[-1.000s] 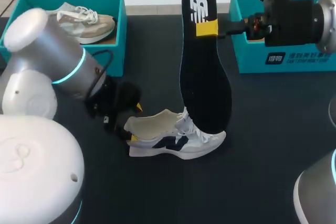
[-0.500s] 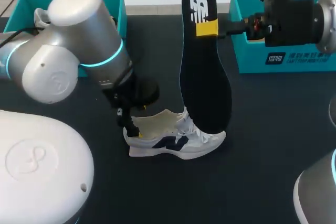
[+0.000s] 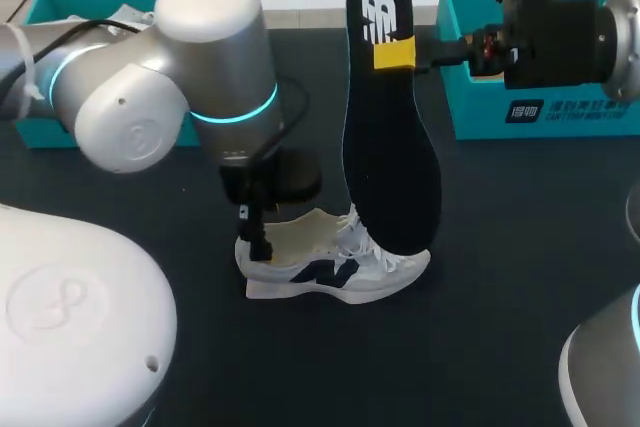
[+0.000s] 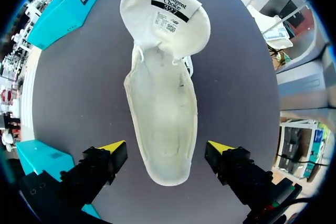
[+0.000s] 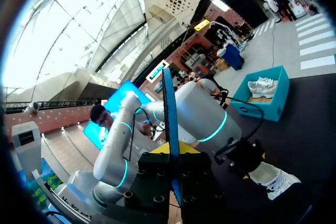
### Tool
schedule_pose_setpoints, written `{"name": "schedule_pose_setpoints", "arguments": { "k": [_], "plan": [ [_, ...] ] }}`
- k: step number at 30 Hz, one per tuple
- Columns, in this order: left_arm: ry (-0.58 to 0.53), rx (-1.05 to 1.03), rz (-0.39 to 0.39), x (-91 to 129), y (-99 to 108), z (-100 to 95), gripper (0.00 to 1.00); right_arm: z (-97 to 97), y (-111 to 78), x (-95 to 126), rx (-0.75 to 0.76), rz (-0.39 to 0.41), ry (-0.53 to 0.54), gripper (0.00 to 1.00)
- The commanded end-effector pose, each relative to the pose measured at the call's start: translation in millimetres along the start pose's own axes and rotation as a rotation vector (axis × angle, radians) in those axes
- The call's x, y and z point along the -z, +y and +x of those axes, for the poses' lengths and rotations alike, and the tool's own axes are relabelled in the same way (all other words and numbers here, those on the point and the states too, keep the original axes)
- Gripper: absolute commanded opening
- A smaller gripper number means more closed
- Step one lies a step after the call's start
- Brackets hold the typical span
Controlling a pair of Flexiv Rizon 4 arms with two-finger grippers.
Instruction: Take the shoe out of the shoebox, open the shoe tongue, remove and reinsert the insole, then place the shoe into the shoebox
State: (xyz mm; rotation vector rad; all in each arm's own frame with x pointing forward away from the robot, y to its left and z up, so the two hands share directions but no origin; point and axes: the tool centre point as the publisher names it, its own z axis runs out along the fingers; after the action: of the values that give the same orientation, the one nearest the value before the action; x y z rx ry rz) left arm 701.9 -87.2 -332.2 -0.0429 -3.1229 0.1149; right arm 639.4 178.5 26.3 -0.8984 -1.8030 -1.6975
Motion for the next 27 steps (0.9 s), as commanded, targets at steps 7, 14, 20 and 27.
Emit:
{"name": "schedule_pose_setpoints", "arguments": {
  "k": [7,14,20,27],
  "plan": [
    [0.003,0.002,0.005,-6.5,2.1,-1.0,1.0,-0.9,1.6,-3.7,-0.001,0.003,-0.002,0.0],
    [0.014,0.025,0.029,1.8,-14.2,-8.5,1.0,-0.9,1.6,-3.7,-0.001,0.003,-0.002,0.0],
    [-0.026,0.051,0.036,4.9,-33.4,-20.6,1.0,-0.9,1.6,-3.7,-0.001,0.003,-0.002,0.0],
    [-0.024,0.119,0.089,-11.4,-56.6,-45.1,1.0,-0.9,1.6,-3.7,-0.001,0.003,-0.002,0.0]
  ]
}}
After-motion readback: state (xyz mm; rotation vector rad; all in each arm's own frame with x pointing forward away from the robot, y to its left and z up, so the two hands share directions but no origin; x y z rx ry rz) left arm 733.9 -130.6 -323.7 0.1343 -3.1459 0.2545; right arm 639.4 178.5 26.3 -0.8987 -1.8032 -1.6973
